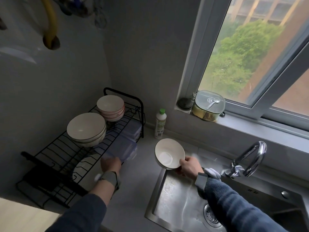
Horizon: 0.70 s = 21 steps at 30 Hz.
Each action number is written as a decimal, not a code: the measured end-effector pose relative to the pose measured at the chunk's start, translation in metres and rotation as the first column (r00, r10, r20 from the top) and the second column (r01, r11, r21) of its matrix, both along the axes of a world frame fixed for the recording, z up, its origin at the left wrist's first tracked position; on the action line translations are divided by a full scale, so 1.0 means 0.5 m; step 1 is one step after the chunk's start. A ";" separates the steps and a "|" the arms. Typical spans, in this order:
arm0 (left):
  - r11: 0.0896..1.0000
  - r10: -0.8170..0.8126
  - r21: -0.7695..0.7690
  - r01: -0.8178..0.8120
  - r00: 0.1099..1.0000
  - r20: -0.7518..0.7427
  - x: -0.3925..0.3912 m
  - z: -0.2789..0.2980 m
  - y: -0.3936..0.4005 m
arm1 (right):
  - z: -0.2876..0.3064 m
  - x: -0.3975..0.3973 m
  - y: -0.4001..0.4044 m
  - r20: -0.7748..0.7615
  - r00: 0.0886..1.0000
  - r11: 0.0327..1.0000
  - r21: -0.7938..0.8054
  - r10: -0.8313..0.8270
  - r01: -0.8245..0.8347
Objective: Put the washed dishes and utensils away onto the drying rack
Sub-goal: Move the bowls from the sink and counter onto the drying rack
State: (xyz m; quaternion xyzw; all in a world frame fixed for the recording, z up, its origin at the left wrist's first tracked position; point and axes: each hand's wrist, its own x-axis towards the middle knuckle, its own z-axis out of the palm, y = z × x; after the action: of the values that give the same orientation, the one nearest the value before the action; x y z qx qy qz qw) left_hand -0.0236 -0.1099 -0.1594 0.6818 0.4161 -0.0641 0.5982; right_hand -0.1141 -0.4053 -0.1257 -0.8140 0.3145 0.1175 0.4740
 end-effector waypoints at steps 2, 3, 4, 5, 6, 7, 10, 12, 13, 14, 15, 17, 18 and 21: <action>1.000 -0.026 0.015 0.026 0.998 0.049 0.000 0.003 -0.001 | 0.006 -0.005 0.002 -0.005 1.000 1.000 -0.002 -0.001 0.001; 0.999 -0.040 0.032 0.038 0.996 0.074 0.004 0.002 -0.002 | 0.008 -0.007 0.001 -0.006 1.000 1.000 -0.003 -0.004 0.004; 0.997 -0.053 0.053 0.049 0.995 0.084 0.005 0.006 -0.004 | 0.010 -0.010 0.001 -0.010 1.000 1.000 -0.005 -0.008 0.008; 0.996 -0.063 0.076 0.056 0.993 0.099 0.006 0.009 -0.005 | 0.010 -0.012 0.001 -0.016 1.000 1.000 -0.006 -0.010 0.010; 0.995 -0.068 0.085 0.059 0.991 0.114 0.007 0.011 -0.006 | 0.012 -0.013 0.002 -0.021 1.000 1.000 -0.005 -0.012 0.012; 0.995 -0.069 0.085 0.059 0.990 0.126 0.007 0.013 -0.007 | 0.013 -0.015 0.002 -0.021 1.000 1.000 -0.002 -0.015 0.015; 0.996 -0.072 0.065 0.063 0.987 0.143 0.004 0.019 -0.007 | 0.017 -0.017 0.004 -0.019 1.000 1.000 0.001 -0.024 0.024; 0.995 -0.090 0.058 0.082 0.984 0.153 0.000 0.016 -0.003 | 0.020 -0.019 0.008 -0.019 1.000 1.000 0.013 -0.023 0.023; 0.994 -0.099 0.054 0.092 0.983 0.157 0.002 0.006 0.001 | 0.023 -0.020 0.009 -0.017 1.000 1.000 0.014 -0.020 0.020; 0.993 -0.108 0.057 0.100 0.981 0.164 0.004 -0.005 0.005 | 0.027 -0.020 0.012 -0.015 1.000 1.000 0.015 -0.015 0.015; 0.992 -0.118 0.068 0.108 0.980 0.162 0.003 -0.016 0.012 | 0.029 -0.021 0.016 -0.012 1.000 1.000 0.017 -0.008 0.009; 0.987 -0.151 0.082 0.139 0.976 0.157 0.002 -0.033 0.019 | 0.038 -0.023 0.022 -0.008 1.000 1.000 0.019 -0.005 0.005; 0.984 -0.170 0.085 0.158 0.972 0.161 -0.003 -0.023 0.018 | 0.040 -0.023 0.024 -0.009 1.000 1.000 0.019 -0.004 0.004; 0.974 -0.216 0.103 0.200 0.960 0.179 -0.019 0.008 0.017 | 0.040 -0.021 0.032 -0.008 1.000 1.000 0.009 0.015 -0.015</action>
State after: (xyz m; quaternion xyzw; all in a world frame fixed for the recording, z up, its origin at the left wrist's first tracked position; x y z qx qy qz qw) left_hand -0.0331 -0.1014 -0.1557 0.7494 0.2858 -0.0441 0.5956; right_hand -0.1244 -0.3892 -0.1057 -0.8138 0.3098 0.1258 0.4753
